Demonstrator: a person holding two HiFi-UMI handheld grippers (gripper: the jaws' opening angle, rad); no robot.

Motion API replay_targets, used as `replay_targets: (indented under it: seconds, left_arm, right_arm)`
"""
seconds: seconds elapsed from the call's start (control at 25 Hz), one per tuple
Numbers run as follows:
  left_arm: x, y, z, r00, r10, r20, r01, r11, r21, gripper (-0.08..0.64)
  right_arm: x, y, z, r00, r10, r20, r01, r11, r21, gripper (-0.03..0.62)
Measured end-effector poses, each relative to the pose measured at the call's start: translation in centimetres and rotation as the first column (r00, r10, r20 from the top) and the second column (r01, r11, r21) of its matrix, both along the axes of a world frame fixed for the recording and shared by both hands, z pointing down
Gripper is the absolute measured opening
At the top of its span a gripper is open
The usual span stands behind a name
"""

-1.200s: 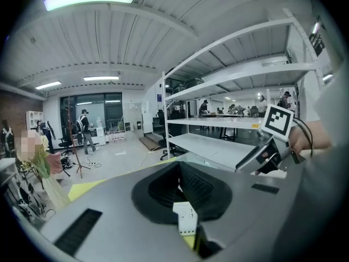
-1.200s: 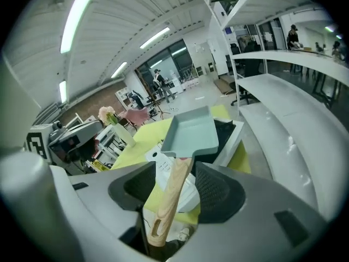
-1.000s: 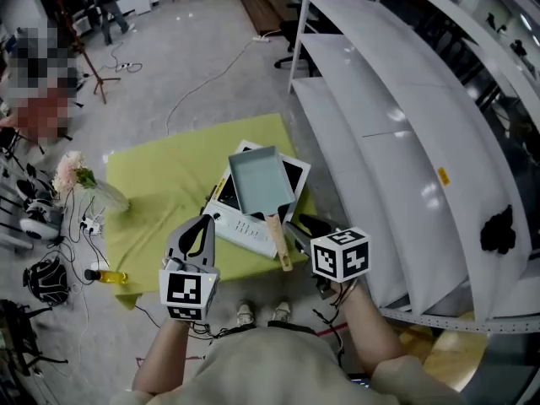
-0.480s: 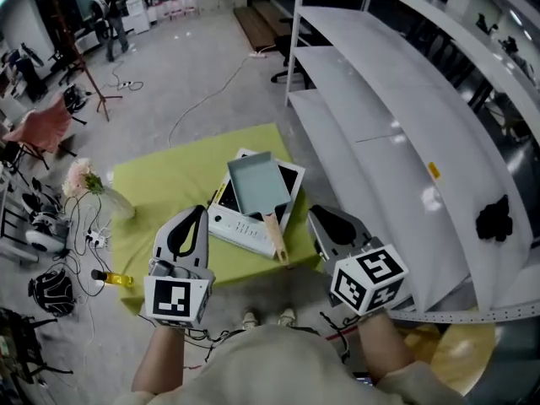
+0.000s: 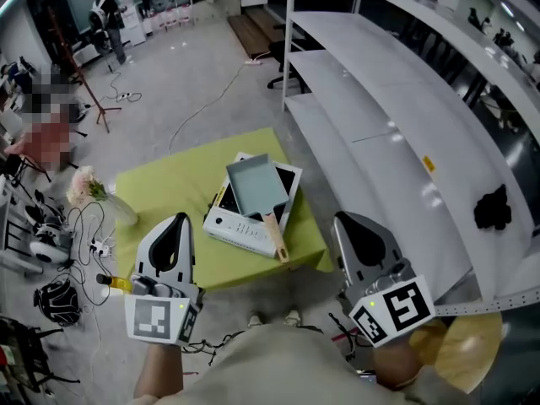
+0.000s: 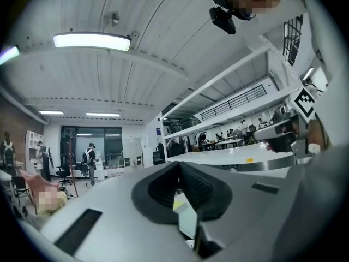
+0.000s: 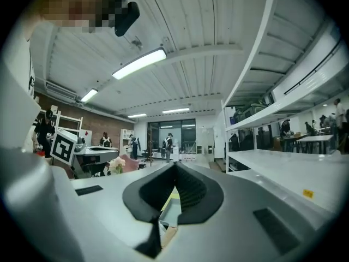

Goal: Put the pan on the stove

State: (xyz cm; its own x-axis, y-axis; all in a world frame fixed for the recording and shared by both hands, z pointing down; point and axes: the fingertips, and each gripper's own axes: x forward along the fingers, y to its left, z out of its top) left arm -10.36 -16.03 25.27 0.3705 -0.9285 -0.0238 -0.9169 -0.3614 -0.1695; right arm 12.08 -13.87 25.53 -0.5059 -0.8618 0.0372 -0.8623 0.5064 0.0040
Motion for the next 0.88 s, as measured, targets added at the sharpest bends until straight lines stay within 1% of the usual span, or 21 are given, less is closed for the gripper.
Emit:
replay_targets:
  seconds: [0.12,0.28,0.44,0.52,0.72,0.88]
  left_arm:
    - [0.3,0.8,0.4,1.000,0.003,0.004,-0.003,1.000,-0.009,0.008]
    - [0.9,1.3,1.9,1.000,0.016,0.013,-0.016,0.999,-0.044,0.008]
    - [1.3,1.5,2.2,0.999,0.029,0.026,-0.028,0.999,-0.041,0.008]
    - [1.4,1.6,2.3,0.999,0.032,0.033,-0.031,0.999,-0.042,0.008]
    - [1.6,1.8,2.7,0.998,0.043,0.037,-0.040,0.997,-0.073,0.008]
    - [1.8,1.9,2.9,0.998,0.048,0.043,-0.045,0.996,-0.075,0.008]
  right_arm:
    - [-0.1,0.7,0.0,1.000,-0.010,-0.026,0.010,1.000,0.005,0.005]
    - [-0.5,1.1,0.8,0.999,-0.023,-0.046,0.022,1.000,-0.022,0.006]
    - [-0.9,1.4,1.6,0.998,-0.031,-0.058,0.028,0.999,-0.046,0.005]
    - [-1.0,1.4,2.1,0.997,-0.030,-0.065,0.026,0.998,-0.057,0.005]
    - [-1.0,1.1,2.9,0.997,-0.025,-0.067,0.020,0.997,-0.076,0.006]
    - [-0.5,0.5,3.5,0.997,-0.004,-0.083,-0.003,0.996,-0.088,0.005]
